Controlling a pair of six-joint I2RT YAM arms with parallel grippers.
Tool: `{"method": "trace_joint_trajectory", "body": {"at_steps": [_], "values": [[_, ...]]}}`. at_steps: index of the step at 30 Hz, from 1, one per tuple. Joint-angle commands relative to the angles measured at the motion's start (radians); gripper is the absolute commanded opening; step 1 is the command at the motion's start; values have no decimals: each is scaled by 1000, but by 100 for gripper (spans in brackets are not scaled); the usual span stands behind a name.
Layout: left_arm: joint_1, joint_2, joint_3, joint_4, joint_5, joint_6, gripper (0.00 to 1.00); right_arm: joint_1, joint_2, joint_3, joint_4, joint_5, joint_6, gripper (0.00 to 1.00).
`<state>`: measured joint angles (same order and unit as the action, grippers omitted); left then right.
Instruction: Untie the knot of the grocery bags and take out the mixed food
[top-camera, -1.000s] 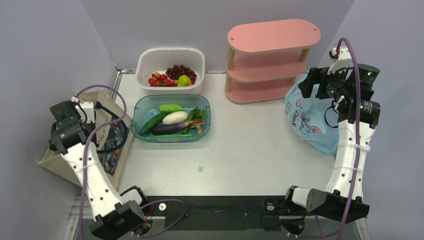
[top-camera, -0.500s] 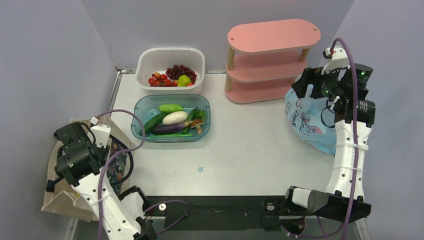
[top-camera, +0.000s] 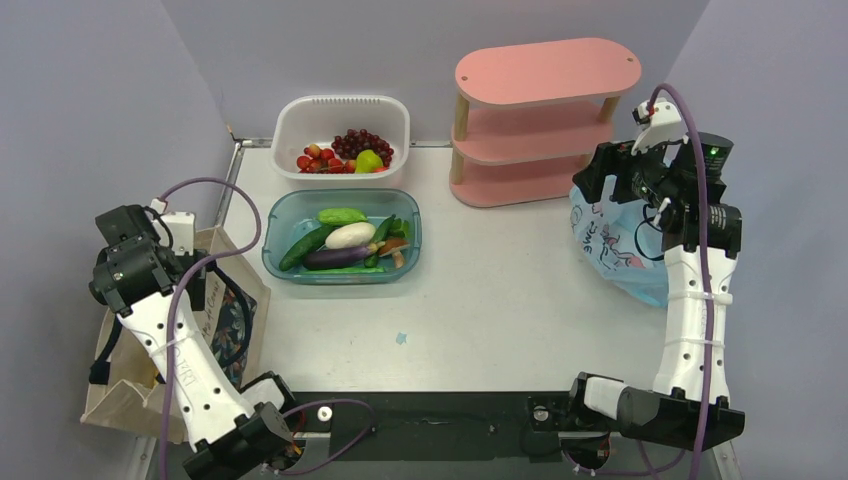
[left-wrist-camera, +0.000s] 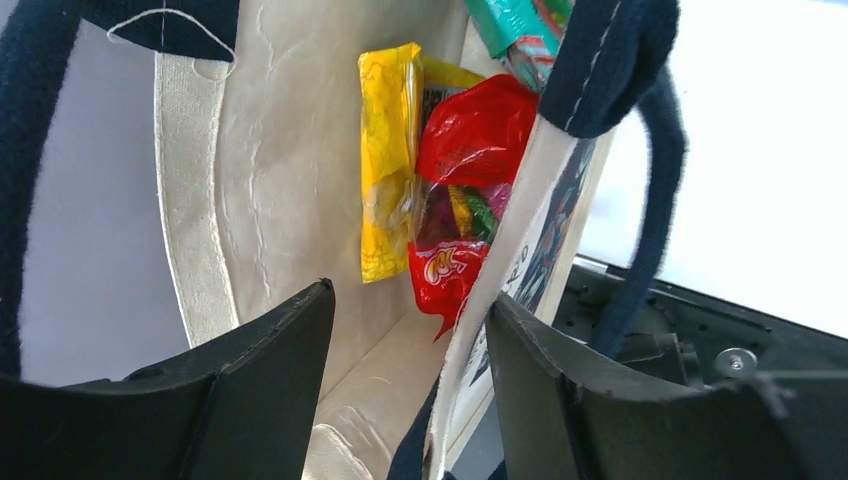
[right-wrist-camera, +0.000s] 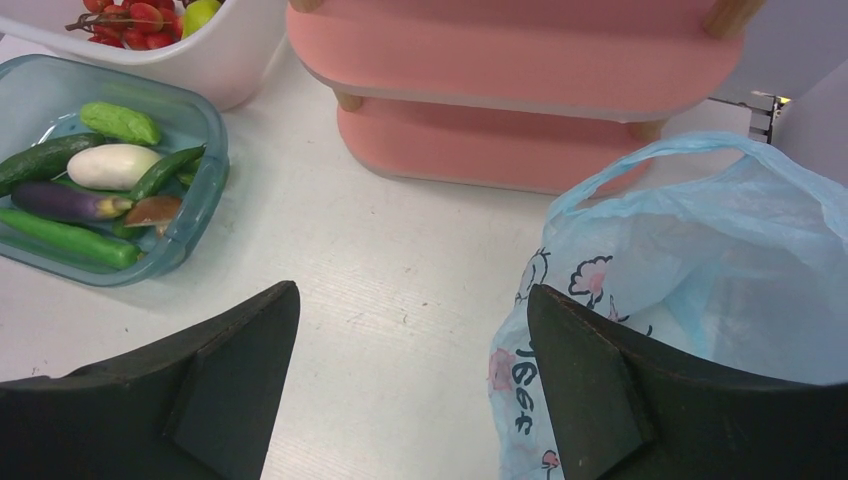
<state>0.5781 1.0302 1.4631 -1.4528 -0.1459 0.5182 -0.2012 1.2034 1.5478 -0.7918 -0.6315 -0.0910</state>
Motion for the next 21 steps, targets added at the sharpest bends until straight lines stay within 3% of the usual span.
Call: {"method": "trace_joint_trajectory", "body": {"at_steps": [1,3,5,10,15,21], "values": [[6,-43,95,51,134,-26,55,3,-46,-23,39,12,-19,80],[6,-61,188,-25,289,40,56,3,-46,-30,41,5,-15,80],[6,-92,247,-54,346,56,58,5,-43,-34,42,-2,-6,80],[6,-112,344,-40,253,44,58,5,-37,-43,54,-12,13,80],[6,-84,286,-90,158,28,59,5,-34,-53,70,-21,26,79],[5,-74,193,-140,270,-10,59,5,-40,-58,74,-16,23,79]]}}
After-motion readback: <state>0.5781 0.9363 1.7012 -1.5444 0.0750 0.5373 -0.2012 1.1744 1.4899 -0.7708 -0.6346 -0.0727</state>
